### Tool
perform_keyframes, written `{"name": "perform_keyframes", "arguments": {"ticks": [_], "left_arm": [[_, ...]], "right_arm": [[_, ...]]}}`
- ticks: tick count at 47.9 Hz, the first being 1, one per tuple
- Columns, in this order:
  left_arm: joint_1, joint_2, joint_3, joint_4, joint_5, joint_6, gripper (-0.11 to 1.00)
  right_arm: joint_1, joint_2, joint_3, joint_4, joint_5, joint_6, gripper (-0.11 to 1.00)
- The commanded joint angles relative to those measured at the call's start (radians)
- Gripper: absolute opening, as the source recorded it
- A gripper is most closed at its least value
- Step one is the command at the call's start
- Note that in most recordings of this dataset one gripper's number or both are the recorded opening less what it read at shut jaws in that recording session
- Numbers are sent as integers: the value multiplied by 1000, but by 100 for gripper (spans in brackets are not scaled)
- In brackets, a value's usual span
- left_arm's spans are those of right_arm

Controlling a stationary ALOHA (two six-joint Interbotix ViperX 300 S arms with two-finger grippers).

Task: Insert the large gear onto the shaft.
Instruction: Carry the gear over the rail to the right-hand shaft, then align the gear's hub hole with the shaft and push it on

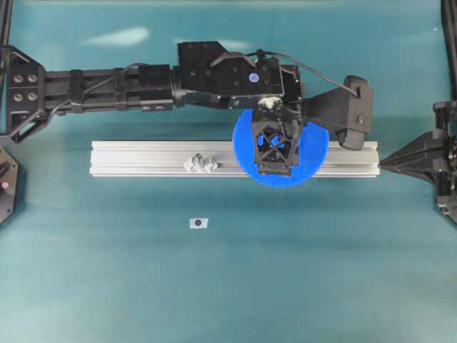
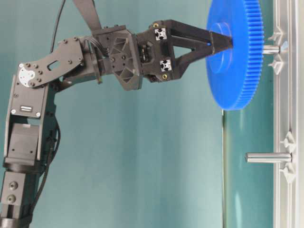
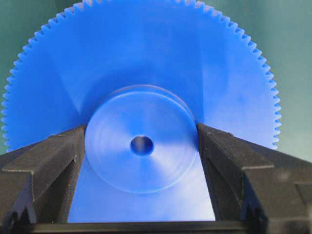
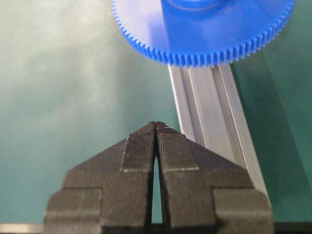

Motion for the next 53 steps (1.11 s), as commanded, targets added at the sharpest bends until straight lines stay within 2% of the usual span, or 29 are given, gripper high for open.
{"name": "perform_keyframes", "arguments": {"ticks": [1, 29, 53], "left_arm": [[5, -21, -35, 2, 3, 2, 77], [44, -6, -49, 2, 3, 5, 77], [44, 21, -103, 2, 21, 3, 77]], "right_arm": [[-3, 8, -9, -2, -9, 11, 5], [-3, 5, -6, -2, -11, 11, 5], [-2, 2, 0, 0, -17, 11, 5]]}}
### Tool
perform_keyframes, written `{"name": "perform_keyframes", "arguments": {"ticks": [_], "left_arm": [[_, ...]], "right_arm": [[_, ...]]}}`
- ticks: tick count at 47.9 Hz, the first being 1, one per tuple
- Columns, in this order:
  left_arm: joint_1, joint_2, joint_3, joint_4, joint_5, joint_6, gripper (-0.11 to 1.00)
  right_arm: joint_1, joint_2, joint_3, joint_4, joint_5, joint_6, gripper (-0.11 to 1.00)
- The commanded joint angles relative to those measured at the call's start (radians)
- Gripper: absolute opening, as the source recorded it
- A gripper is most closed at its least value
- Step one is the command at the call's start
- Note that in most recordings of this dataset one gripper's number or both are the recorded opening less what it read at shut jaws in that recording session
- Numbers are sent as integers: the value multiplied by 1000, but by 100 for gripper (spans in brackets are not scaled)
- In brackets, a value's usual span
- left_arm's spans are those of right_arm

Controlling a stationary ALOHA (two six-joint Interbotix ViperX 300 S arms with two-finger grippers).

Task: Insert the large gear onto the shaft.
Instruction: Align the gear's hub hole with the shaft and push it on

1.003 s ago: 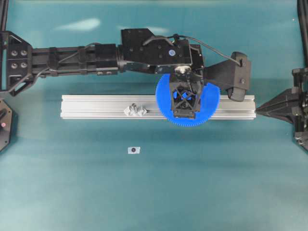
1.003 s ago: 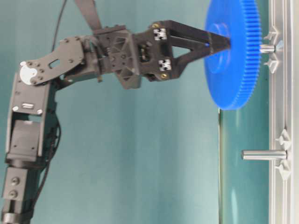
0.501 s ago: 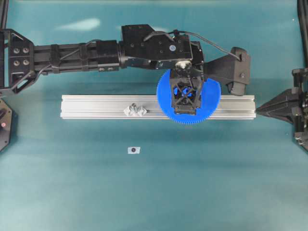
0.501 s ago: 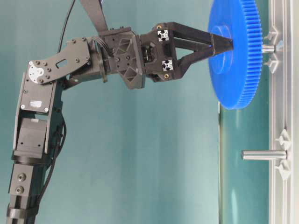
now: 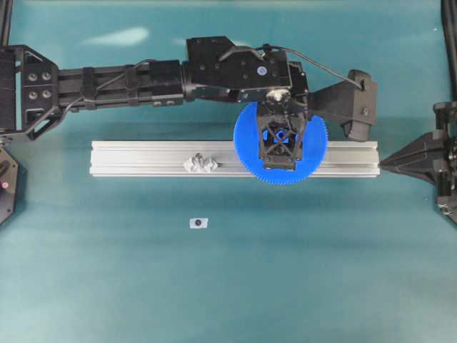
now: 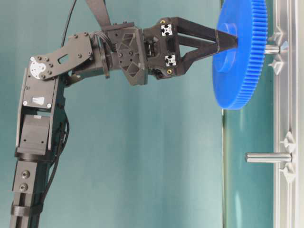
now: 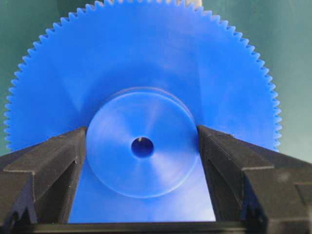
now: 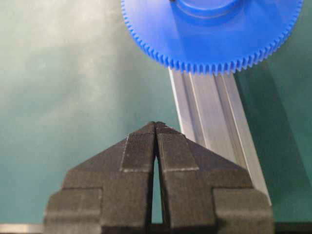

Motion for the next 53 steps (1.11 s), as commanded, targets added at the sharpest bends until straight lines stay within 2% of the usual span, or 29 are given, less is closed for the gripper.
{"name": "perform_keyframes", "arguments": {"ticks": [1, 53], "left_arm": [[21, -26, -38, 6, 0, 2, 77], [14, -23, -48, 5, -23, -2, 77]], "right_arm": [[-3, 6, -9, 0, -9, 12, 5], [-3, 6, -5, -2, -15, 12, 5]]}}
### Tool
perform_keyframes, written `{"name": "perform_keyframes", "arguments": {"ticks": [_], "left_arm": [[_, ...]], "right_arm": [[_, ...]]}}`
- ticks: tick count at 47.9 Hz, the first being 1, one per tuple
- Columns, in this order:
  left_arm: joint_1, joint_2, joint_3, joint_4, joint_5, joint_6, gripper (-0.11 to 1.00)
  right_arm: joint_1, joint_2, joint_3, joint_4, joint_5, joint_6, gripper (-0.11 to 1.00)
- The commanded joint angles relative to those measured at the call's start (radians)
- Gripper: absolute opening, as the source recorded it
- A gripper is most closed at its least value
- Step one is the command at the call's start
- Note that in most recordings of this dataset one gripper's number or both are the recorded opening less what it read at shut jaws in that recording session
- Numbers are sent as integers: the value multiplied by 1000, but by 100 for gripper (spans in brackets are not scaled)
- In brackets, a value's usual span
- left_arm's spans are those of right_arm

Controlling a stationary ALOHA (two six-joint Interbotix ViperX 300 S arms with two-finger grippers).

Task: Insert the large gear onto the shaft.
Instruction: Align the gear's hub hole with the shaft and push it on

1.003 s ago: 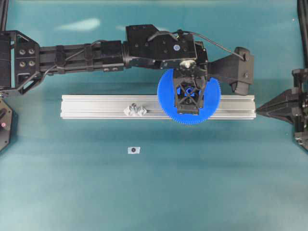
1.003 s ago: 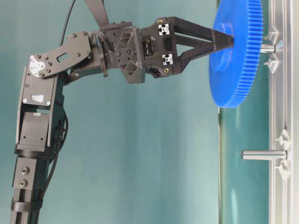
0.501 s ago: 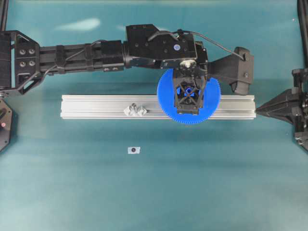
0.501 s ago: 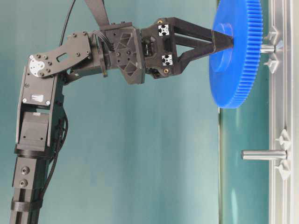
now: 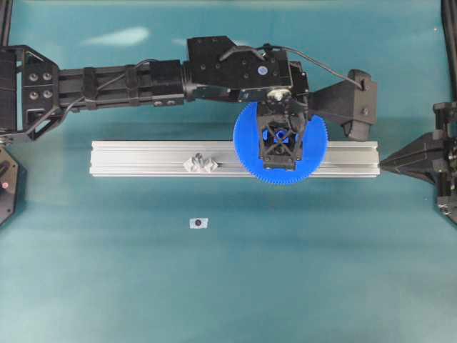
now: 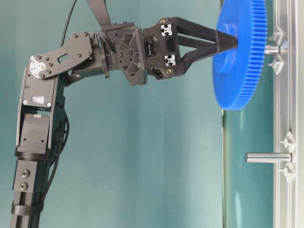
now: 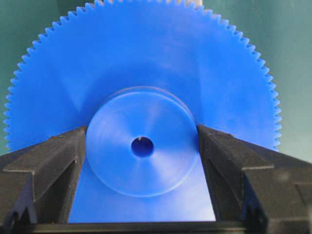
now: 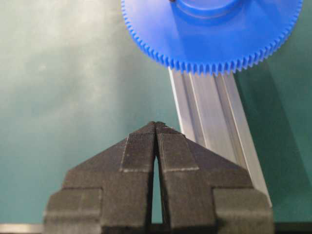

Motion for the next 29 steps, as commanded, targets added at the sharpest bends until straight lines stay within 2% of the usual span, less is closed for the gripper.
{"name": "perform_keyframes", "arguments": {"ticks": [1, 29], "left_arm": [[11, -23, -41, 8, -31, 2, 77], [-9, -32, -43, 6, -20, -12, 82]], "right_arm": [[-2, 6, -9, -2, -8, 14, 5], [-2, 6, -8, 0, -8, 14, 5]]}}
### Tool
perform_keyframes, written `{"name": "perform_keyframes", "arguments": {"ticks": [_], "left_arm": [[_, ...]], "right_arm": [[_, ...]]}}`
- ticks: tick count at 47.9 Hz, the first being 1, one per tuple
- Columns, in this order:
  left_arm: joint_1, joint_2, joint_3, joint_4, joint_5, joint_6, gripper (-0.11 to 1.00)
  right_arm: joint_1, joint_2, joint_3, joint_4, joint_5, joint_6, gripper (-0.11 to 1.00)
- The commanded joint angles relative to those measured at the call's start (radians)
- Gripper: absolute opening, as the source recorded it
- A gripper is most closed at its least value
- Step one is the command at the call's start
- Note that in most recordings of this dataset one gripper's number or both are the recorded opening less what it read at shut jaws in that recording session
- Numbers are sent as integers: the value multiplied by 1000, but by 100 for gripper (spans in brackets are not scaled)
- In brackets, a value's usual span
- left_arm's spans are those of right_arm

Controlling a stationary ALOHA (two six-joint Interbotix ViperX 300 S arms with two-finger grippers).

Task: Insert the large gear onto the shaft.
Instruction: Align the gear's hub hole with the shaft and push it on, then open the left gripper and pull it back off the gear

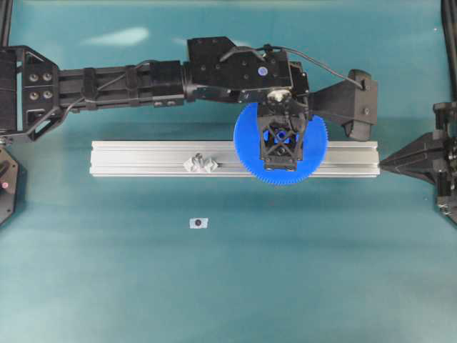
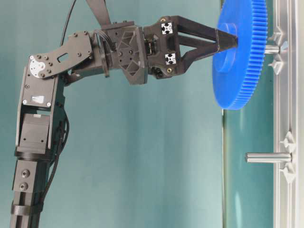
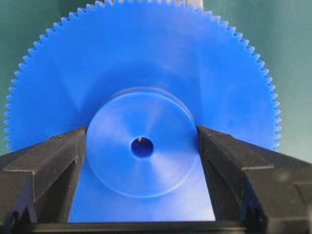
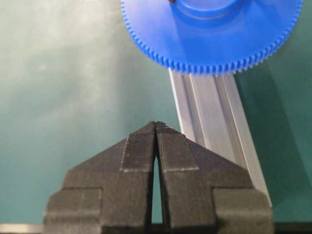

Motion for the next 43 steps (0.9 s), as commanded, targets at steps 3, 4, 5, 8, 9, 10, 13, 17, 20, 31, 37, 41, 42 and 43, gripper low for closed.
{"name": "perform_keyframes", "arguments": {"ticks": [3, 4, 5, 8, 9, 10, 13, 17, 20, 31, 37, 41, 42, 43], "left_arm": [[-5, -34, -44, 5, -8, -2, 84], [-6, -35, -46, 6, -5, -2, 85], [-6, -35, -46, 5, -2, -2, 85], [-8, -35, -52, 5, 6, -5, 85], [-8, -35, -55, 5, 9, -6, 85], [-8, -35, -58, 5, 11, -6, 85], [-8, -35, -67, 5, 12, -8, 85], [-6, -35, -80, 5, 12, -6, 85], [-6, -34, -83, 5, 15, -6, 85], [-8, -34, -86, 6, 20, -6, 85], [-8, -34, -86, 5, 20, -8, 85], [-6, -32, -86, 5, 21, -8, 85], [-8, -32, -86, 5, 20, -8, 85], [-8, -32, -86, 5, 20, -8, 85]], "right_arm": [[-2, 6, -8, -2, -6, 12, 5], [-2, 6, -9, -2, -6, 12, 5], [-2, 6, -9, 0, -6, 12, 5], [-2, 6, -9, 0, -6, 12, 5], [-2, 6, -9, -2, -6, 12, 5], [-2, 6, -9, -2, -6, 12, 5], [-2, 6, -8, -2, -6, 12, 5], [-2, 6, -9, -2, -6, 12, 5], [-2, 5, -9, 0, -8, 12, 5], [-2, 0, -9, 0, -6, 12, 5], [-2, 0, -8, 0, -6, 12, 5], [-2, 0, -9, 0, -5, 12, 5], [-2, 0, -9, 0, -6, 12, 5], [-2, 0, -8, -2, -6, 12, 5]]}}
